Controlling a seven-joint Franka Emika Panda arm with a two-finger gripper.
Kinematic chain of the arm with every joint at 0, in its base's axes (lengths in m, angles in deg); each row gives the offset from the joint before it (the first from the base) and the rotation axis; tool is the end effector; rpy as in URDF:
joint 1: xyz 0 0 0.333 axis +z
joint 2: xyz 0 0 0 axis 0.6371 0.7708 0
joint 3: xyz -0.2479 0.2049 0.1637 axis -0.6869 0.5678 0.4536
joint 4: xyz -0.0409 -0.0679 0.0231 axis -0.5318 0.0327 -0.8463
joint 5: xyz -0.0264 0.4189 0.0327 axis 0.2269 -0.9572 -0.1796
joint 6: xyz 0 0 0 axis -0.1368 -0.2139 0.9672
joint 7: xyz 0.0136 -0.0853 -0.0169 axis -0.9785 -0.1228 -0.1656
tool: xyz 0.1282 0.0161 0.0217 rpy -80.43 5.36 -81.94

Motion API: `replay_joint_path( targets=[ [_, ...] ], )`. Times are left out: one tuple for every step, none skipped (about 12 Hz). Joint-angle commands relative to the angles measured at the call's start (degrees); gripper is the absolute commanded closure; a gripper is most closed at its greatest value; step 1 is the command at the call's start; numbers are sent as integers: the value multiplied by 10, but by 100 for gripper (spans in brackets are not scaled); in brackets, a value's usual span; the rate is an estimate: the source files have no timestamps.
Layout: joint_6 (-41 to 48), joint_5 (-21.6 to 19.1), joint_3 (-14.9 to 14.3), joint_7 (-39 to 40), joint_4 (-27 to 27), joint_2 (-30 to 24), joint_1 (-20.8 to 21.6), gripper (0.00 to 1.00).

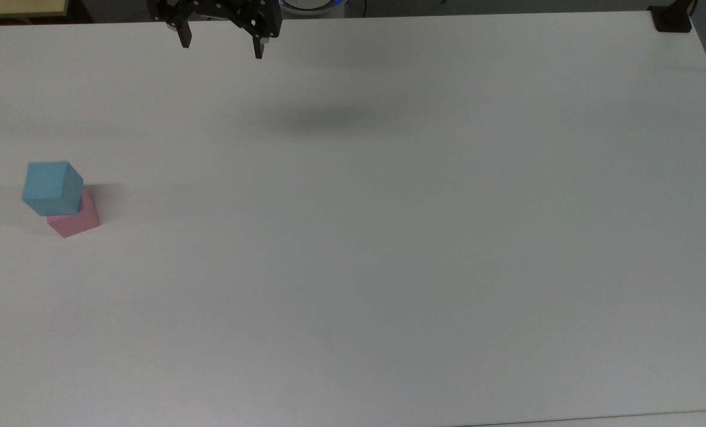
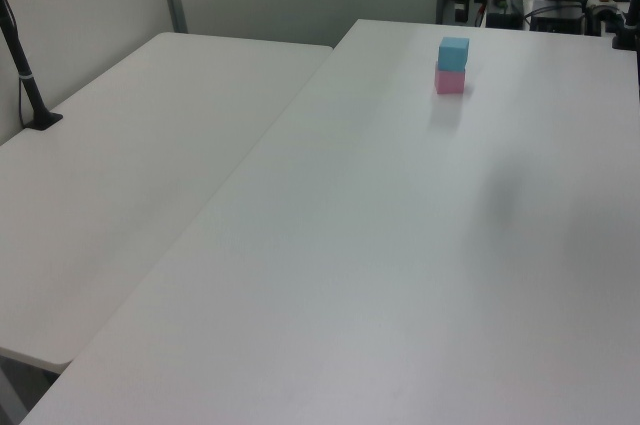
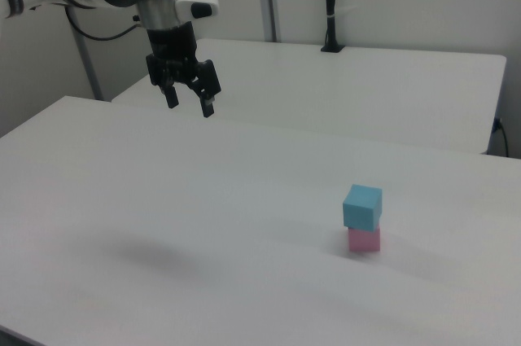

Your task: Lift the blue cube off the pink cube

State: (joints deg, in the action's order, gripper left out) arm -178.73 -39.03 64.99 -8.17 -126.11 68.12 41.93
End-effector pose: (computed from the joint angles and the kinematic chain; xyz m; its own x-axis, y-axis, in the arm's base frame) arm 0.6174 -0.0487 0.6194 0.9934 -0.1146 0.0107 -0.1150 -0.9922 0.0474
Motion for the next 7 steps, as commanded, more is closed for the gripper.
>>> replay_joint_path(
  targets=[
    [7,3,-9,16,-12,-17,-6,0],
    [11,2,-10,15,-12,-17,-7,0],
    [12,1,-11,15,-12,-18,-8,0],
    [11,0,-10,15,-12,-18,-13,0],
    [11,-1,-11,15,-12,-18,-16,0],
    [11,-1,-10,15,-12,-17,-18,0],
    [8,-1,-10,16,-12,-15,-18,0]
  ],
)
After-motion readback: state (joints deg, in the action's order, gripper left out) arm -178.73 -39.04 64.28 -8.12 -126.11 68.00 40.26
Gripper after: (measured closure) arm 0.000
